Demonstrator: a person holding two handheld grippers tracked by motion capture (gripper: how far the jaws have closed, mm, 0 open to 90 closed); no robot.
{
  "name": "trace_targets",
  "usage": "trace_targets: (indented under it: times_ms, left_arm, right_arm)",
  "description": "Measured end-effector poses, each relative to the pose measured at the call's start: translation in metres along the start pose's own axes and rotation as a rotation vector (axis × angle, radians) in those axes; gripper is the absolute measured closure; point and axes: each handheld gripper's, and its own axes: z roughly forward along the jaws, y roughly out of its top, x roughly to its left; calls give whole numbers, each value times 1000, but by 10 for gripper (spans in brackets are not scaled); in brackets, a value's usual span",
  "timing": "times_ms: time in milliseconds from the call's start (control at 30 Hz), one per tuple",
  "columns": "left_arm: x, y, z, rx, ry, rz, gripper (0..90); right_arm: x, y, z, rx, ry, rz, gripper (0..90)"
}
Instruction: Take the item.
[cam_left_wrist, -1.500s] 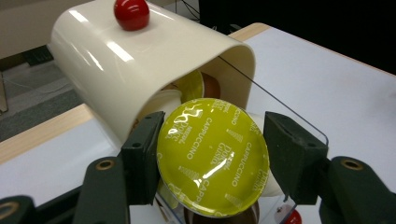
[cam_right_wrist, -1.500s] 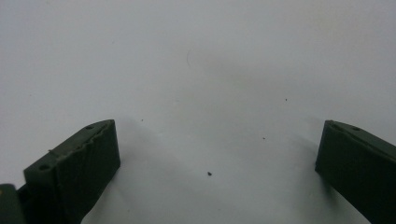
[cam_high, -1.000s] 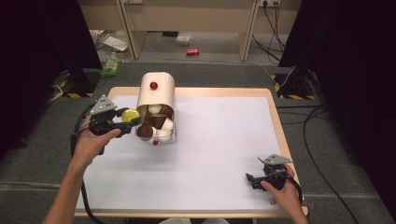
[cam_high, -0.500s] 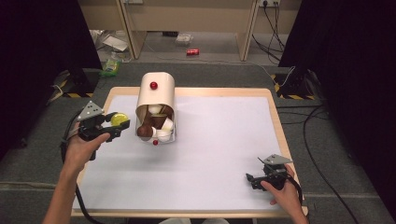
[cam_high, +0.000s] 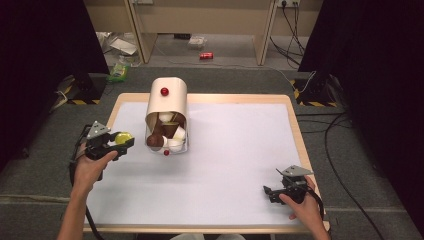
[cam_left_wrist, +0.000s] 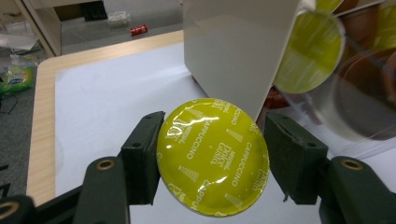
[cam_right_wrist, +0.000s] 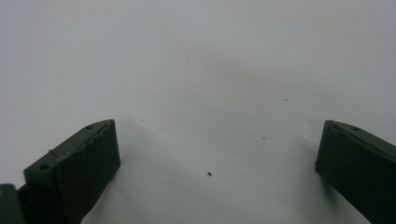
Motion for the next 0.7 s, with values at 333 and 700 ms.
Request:
trace_targets:
  times_ms: [333,700]
  left_arm:
    - [9,-17,18,23,2,-34,402]
    - [17,-32,31,60,5,-59,402]
  right_arm:
    - [0,0,0,0,0,0,1]
    - [0,0,0,1,0,-2,1]
